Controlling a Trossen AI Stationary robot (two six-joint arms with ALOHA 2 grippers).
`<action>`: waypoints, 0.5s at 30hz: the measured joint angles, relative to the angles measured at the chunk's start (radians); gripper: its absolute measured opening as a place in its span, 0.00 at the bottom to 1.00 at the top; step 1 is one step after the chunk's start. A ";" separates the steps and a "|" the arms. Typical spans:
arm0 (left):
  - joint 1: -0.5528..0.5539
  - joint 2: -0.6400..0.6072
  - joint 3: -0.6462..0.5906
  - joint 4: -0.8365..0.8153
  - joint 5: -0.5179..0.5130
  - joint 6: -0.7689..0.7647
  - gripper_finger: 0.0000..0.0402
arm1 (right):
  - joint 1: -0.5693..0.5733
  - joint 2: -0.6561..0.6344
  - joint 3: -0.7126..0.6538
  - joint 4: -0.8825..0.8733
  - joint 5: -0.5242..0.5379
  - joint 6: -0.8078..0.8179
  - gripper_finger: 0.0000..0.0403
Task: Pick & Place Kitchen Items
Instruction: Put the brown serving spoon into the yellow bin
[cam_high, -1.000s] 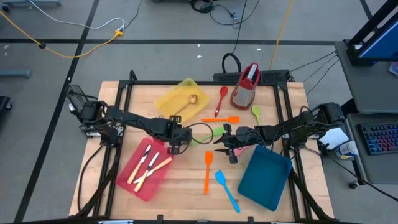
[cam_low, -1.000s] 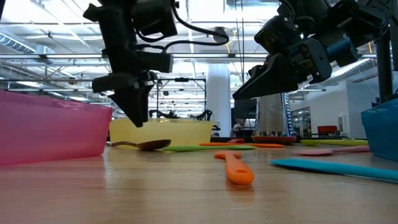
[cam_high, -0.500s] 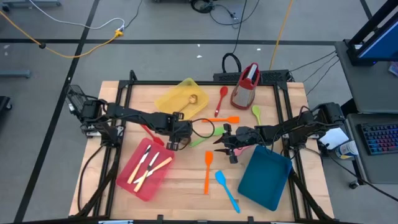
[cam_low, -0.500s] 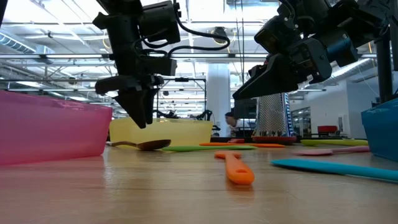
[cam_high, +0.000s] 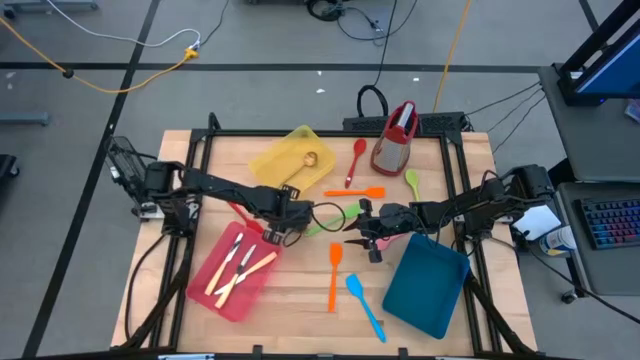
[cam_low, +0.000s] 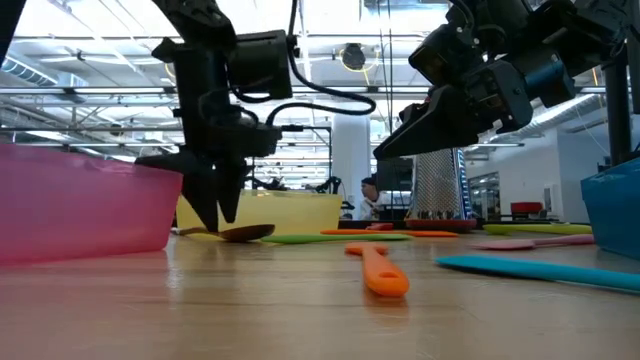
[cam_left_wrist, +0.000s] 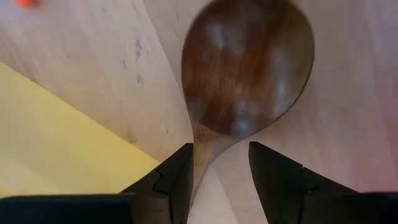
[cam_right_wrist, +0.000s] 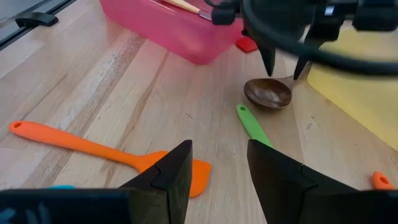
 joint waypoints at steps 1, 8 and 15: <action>0.000 0.004 0.001 -0.002 -0.009 0.012 0.40 | 0.000 0.000 0.000 0.001 0.000 0.000 0.36; 0.035 0.029 -0.001 -0.004 -0.007 0.034 0.40 | 0.000 0.000 0.000 0.002 0.000 0.000 0.37; 0.043 0.027 0.000 -0.004 0.013 0.031 0.40 | 0.000 0.000 0.000 0.001 0.000 0.000 0.37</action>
